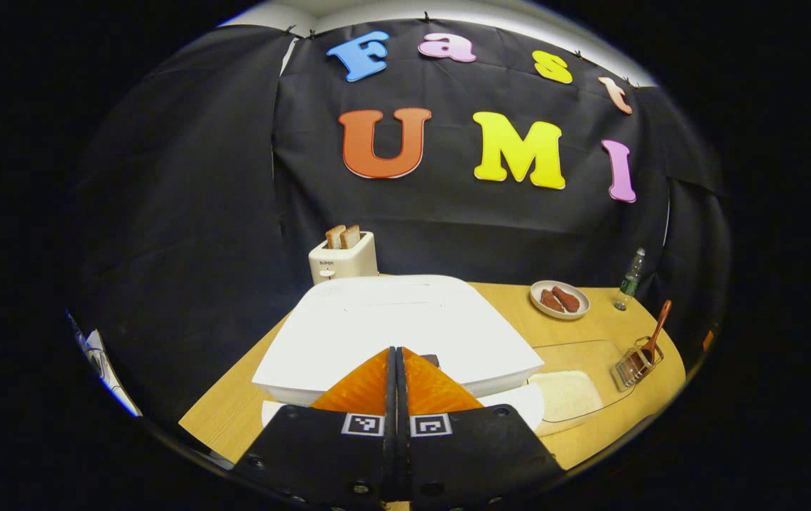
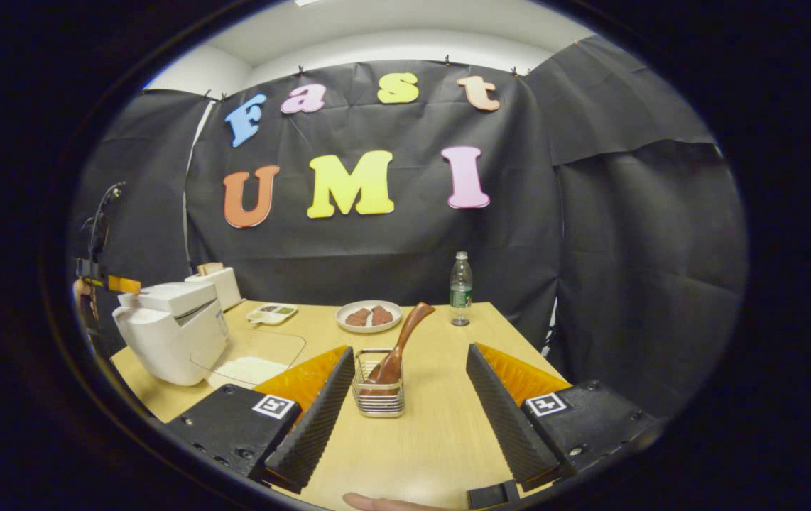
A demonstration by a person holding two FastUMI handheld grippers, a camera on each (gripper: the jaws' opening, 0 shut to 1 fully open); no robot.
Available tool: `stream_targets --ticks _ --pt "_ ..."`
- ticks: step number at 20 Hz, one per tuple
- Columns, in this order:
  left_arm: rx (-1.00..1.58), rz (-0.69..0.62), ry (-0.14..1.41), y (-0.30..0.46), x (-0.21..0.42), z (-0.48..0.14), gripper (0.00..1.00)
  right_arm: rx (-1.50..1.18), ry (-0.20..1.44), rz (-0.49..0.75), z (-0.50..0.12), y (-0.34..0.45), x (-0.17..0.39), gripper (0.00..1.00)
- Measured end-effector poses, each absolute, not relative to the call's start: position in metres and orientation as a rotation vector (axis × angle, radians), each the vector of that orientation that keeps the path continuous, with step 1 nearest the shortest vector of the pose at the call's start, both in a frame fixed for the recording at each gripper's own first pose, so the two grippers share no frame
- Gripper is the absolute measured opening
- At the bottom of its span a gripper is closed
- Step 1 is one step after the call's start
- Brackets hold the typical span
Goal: Close the left gripper, press the button to open the rice cooker; take a wooden spoon from the chopstick holder with the right hand, scoop a spoonful of rice and pour it into the rice cooker, then put the wooden spoon back into the chopstick holder.
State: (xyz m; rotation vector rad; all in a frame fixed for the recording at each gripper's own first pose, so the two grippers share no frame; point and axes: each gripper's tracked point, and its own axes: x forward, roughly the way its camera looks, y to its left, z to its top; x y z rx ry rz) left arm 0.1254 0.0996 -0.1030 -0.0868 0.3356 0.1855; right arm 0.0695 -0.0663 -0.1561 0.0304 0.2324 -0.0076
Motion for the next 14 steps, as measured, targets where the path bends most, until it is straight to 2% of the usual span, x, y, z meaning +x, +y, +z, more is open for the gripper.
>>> stream_targets --ticks 3,5,6,7,8,9,10,12,14 --pt "-0.104 0.194 0.23 0.102 0.119 -0.071 0.0 0.067 0.26 0.026 -0.168 -0.057 0.073 1.0" --pt "-0.139 0.15 0.213 0.09 0.107 -0.064 0.01 0.072 0.272 0.034 -0.175 -0.055 0.077 1.0" --pt "-0.14 0.144 0.202 0.085 0.099 -0.06 0.19 0.066 0.273 0.037 -0.176 -0.054 0.08 0.99" --pt "-0.125 0.147 0.176 0.085 0.093 -0.055 0.29 0.059 0.27 0.038 -0.176 -0.053 0.082 0.99" --pt "-0.106 0.141 0.148 0.08 0.083 -0.052 0.53 0.052 0.262 0.048 -0.175 -0.051 0.085 0.99" --pt "-0.077 0.162 0.124 0.08 0.075 -0.05 0.63 0.046 0.253 0.058 -0.176 -0.048 0.087 0.99" --pt "-0.043 0.191 0.108 0.081 0.067 -0.048 0.88 0.044 0.237 0.065 -0.175 -0.047 0.09 1.0" --pt "0.007 0.232 0.075 0.082 0.047 -0.047 0.98 0.047 0.224 0.06 -0.177 -0.048 0.102 0.99" --pt "0.021 0.23 0.025 0.072 0.03 -0.037 0.98 0.055 0.225 0.061 -0.184 -0.047 0.113 1.0"
